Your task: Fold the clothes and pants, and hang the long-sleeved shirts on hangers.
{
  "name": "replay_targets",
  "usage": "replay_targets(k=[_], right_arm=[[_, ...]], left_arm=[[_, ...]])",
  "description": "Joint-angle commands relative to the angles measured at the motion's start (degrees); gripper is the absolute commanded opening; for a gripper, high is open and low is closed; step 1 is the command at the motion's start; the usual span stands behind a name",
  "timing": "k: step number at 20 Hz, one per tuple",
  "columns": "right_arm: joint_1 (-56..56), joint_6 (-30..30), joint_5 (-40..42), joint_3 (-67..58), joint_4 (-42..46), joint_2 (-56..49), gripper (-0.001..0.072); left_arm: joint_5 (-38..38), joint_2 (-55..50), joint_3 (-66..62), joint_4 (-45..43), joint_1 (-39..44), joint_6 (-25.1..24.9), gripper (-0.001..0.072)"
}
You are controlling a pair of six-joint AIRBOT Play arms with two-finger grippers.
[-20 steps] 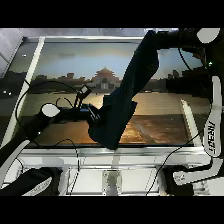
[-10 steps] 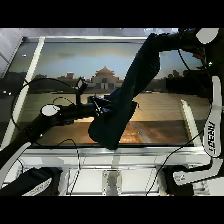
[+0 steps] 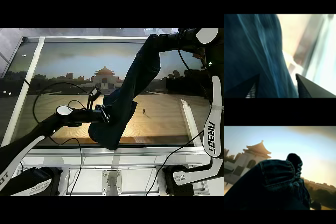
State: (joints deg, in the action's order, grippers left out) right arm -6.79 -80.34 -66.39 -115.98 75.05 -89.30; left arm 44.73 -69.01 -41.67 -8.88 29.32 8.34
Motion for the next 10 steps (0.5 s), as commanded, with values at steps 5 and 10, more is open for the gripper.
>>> replay_targets(k=[5, 10], right_arm=[[2.75, -1.66, -0.44, -0.04, 3.65, 0.02, 0.0013], [3.23, -1.46, -5.31, -0.04, 5.27, 0.02, 0.0013]], left_arm=[[18.99, -1.64, 0.02, -36.20, 0.09, 23.78, 0.0022], [21.09, -1.36, -0.02, -51.82, -1.64, 32.04, 0.0016]])
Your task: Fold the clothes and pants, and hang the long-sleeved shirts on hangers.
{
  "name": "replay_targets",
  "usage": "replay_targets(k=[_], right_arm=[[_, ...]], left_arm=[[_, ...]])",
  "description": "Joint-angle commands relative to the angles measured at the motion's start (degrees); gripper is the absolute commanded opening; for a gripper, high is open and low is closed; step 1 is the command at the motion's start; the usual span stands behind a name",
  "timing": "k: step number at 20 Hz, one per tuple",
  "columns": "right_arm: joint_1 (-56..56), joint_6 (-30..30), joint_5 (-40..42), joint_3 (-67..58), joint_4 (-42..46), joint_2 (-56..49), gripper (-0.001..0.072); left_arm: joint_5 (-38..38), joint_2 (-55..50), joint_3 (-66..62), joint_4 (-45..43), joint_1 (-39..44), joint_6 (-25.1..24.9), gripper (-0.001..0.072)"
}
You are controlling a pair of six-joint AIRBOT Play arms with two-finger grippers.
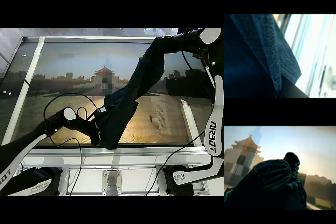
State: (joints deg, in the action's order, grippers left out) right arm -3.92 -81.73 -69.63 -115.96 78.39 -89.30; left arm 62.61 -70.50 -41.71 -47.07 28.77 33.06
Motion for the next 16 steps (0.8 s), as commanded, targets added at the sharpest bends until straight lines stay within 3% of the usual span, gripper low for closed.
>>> replay_targets(k=[1, 4, 9, 11, 16], right_arm=[[0.39, 0.28, -4.02, -0.07, 3.06, 0.02, 0.0013], [0.39, 2.03, -12.90, -0.07, 7.32, 0.02, 0.0013], [0.39, 3.37, -22.75, -0.07, 9.09, 0.00, 0.0013], [0.39, 3.28, -19.47, -0.07, 11.02, 0.00, 0.0012], [1.44, -0.63, 3.39, -0.07, 17.38, -0.02, 0.0012]], left_arm=[[3.21, 0.61, 0.02, -20.57, -2.51, 11.26, 0.0016], [3.23, 4.33, 0.00, -44.61, -8.50, 22.75, 0.0015], [0.98, 14.08, -8.96, -74.14, -15.96, 24.85, 0.0014], [-3.89, 14.71, -18.14, -75.82, -19.06, 24.87, 0.0014], [-12.79, 8.46, -38.58, -75.28, -21.66, 24.87, 0.0014]])
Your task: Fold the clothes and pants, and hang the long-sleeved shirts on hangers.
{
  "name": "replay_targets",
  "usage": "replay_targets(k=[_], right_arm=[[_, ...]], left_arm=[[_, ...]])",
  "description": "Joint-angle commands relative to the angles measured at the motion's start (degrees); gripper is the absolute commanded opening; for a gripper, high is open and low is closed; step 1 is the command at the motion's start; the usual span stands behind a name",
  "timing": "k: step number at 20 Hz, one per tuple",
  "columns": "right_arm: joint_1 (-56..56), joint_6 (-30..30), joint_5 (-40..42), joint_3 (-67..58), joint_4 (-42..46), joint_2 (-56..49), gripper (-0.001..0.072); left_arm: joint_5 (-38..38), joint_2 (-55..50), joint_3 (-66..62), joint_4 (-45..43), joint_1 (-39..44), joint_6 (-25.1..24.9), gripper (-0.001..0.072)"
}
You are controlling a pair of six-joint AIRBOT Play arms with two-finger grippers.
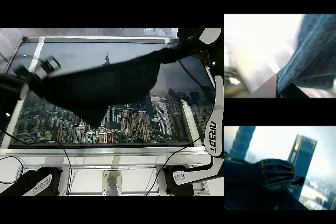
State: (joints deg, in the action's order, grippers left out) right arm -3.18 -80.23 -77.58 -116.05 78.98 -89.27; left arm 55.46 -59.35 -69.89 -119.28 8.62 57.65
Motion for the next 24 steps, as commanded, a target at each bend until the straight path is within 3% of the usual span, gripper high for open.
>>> replay_targets(k=[1, 4, 7, 9, 12, 15, 17, 24], right_arm=[[1.09, -2.91, 14.78, 0.00, 16.79, -0.04, 0.0012], [3.17, -3.08, 18.49, -0.07, 16.96, -0.02, 0.0011], [6.64, -3.28, 12.09, 0.02, 17.07, 0.00, 0.0012], [9.55, -3.26, 4.98, 0.24, 17.05, 0.00, 0.0012], [13.64, -3.26, -3.28, 2.86, 16.92, 0.00, 0.0012], [15.91, -2.93, -6.97, 9.18, 16.74, 0.00, 0.0012], [16.59, -2.75, -6.93, 16.00, 17.07, 0.07, 0.0012], [20.98, -3.32, -6.40, 40.00, 20.39, 3.96, 0.0012]], left_arm=[[-6.47, -4.98, -13.86, -3.06, -1.31, -0.57, 0.0014], [-6.64, -11.37, -22.53, -3.02, -0.26, -2.10, 0.0014], [-6.12, -13.94, -25.44, -2.75, 2.36, -3.06, 0.0014], [-0.55, -14.34, -25.27, 1.75, 3.34, -5.35, 0.0014], [14.80, -15.02, -24.13, 15.54, 3.52, -8.72, 0.0016], [28.26, -14.97, -17.99, 18.45, 3.52, -8.28, 0.0014], [32.13, -14.27, -11.21, 19.47, 3.17, -5.03, 0.0014], [30.69, -4.44, 18.88, 26.80, 3.30, -4.94, 0.0014]])
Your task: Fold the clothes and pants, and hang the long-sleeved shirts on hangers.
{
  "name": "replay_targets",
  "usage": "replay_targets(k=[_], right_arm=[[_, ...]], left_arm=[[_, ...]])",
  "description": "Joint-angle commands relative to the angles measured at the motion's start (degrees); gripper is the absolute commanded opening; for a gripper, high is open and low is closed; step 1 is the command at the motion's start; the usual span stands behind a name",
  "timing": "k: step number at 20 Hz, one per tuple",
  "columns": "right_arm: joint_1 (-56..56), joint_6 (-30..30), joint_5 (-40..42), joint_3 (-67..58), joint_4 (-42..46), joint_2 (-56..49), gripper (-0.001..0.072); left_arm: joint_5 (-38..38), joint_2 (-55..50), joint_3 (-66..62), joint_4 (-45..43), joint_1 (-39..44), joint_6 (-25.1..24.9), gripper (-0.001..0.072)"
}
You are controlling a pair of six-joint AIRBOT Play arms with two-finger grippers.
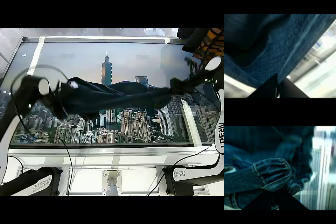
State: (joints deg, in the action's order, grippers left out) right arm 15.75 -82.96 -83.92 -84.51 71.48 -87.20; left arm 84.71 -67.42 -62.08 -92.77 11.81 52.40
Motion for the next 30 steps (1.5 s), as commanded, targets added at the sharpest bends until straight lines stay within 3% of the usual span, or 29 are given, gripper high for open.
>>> replay_targets(k=[1, 8, 12, 13, 16, 17, 18, 19, 24, 27, 30], right_arm=[[3.56, -1.05, -0.09, 11.47, 28.04, 3.28, 0.0012], [19.56, -1.86, 0.22, 26.64, 28.63, 12.83, 0.0014], [23.04, 8.04, 4.48, 27.45, 10.10, 19.30, 0.0032], [22.38, 9.99, 6.29, 27.45, 4.02, 21.14, 0.0062], [17.53, 12.52, 9.20, 27.47, -8.33, 24.44, 0.0438], [14.80, 12.50, 9.11, 27.47, -8.92, 24.26, 0.0482], [11.23, 12.48, 8.92, 27.61, -8.63, 23.91, 0.0482], [7.65, 12.31, 9.09, 28.00, -8.59, 23.61, 0.0482], [-13.99, 8.76, 20.37, 30.84, -4.90, 20.37, 0.0482], [-22.38, 3.91, 24.87, 30.84, 0.35, 15.65, 0.0482], [-26.51, 2.82, 25.81, 30.84, 1.01, 9.88, 0.0481]], left_arm=[[1.44, 5.07, 14.93, 0.33, 0.31, 0.33, 0.0014], [0.02, 13.25, 25.53, 9.57, 2.03, 0.33, 0.0015], [-0.04, 13.86, 25.53, 10.99, 2.01, 0.31, 0.0015], [-0.02, 13.86, 25.53, 11.02, 2.01, 0.31, 0.0016], [-0.07, 13.86, 25.53, 11.02, 2.01, 0.26, 0.0031], [-0.11, 13.86, 25.53, 11.02, 2.01, 0.09, 0.0187], [-0.50, 13.86, 25.53, 11.02, 2.01, 0.20, 0.0390], [-1.07, 13.86, 25.53, 11.02, 2.01, 0.35, 0.0478], [-5.01, 13.90, 25.51, 11.02, 1.99, 1.44, 0.0493], [-7.69, 13.90, 25.49, 10.97, 1.97, 5.57, 0.0493], [-12.17, 13.90, 25.49, 10.99, 1.97, 9.46, 0.0493]])
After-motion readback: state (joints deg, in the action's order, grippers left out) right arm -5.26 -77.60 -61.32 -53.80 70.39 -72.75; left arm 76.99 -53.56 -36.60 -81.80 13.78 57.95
